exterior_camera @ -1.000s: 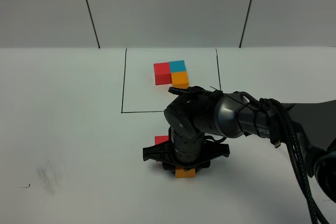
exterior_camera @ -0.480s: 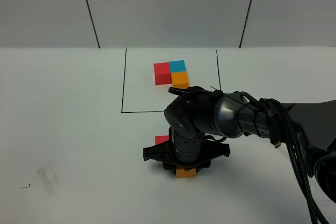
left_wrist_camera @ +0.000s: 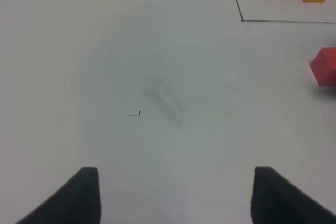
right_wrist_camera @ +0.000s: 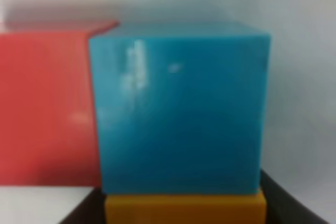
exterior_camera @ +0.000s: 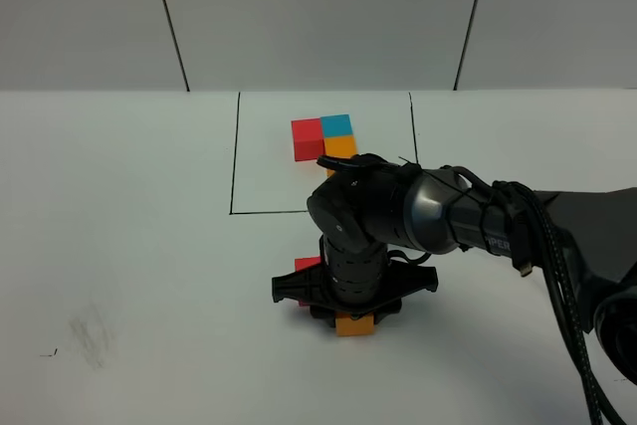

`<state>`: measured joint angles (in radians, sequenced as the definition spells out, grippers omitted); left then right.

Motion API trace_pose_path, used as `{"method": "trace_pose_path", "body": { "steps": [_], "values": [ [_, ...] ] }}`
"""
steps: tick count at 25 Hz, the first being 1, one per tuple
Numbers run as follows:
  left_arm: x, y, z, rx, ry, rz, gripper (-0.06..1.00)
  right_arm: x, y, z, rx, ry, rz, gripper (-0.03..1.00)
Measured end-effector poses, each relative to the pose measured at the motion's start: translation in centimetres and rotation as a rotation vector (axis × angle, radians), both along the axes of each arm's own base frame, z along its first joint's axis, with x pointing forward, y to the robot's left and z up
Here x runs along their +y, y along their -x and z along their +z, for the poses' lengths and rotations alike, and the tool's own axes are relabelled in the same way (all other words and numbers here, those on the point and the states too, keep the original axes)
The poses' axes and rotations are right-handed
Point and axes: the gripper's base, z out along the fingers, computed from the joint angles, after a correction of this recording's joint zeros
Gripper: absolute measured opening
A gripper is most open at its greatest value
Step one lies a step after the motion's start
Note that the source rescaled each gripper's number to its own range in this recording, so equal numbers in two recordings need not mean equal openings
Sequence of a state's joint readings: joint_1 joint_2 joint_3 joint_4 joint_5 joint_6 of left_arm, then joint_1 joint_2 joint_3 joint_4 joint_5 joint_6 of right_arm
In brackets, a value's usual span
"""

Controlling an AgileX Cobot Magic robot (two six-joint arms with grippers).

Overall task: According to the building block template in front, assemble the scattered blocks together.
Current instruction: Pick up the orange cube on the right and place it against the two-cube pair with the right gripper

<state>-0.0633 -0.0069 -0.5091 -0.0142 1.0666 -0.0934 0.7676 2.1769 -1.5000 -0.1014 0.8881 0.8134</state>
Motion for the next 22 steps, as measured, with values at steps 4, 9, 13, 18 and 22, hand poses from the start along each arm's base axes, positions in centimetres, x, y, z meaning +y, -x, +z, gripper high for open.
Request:
{"method": "trace_pose_path", "body": {
  "steps": [4,9,13,18,22],
  "values": [
    [0.0,0.0,0.0,0.000,0.000,0.000,0.96,0.1,-0.1,0.3,-0.001,0.002,0.000,0.02],
    [0.0,0.0,0.0,0.000,0.000,0.000,0.96,0.1,-0.1,0.3,-0.003,0.000,0.003,0.02],
    [0.0,0.0,0.0,0.000,0.000,0.000,0.96,0.1,-0.2,0.0,-0.003,0.002,0.010,0.02],
    [0.0,0.0,0.0,0.000,0.000,0.000,0.96,0.2,-0.2,-0.9,0.009,0.013,0.012,0.02],
    [0.0,0.0,0.0,0.000,0.000,0.000,0.96,0.2,-0.2,-0.9,0.009,0.013,0.012,0.02]
  ]
}}
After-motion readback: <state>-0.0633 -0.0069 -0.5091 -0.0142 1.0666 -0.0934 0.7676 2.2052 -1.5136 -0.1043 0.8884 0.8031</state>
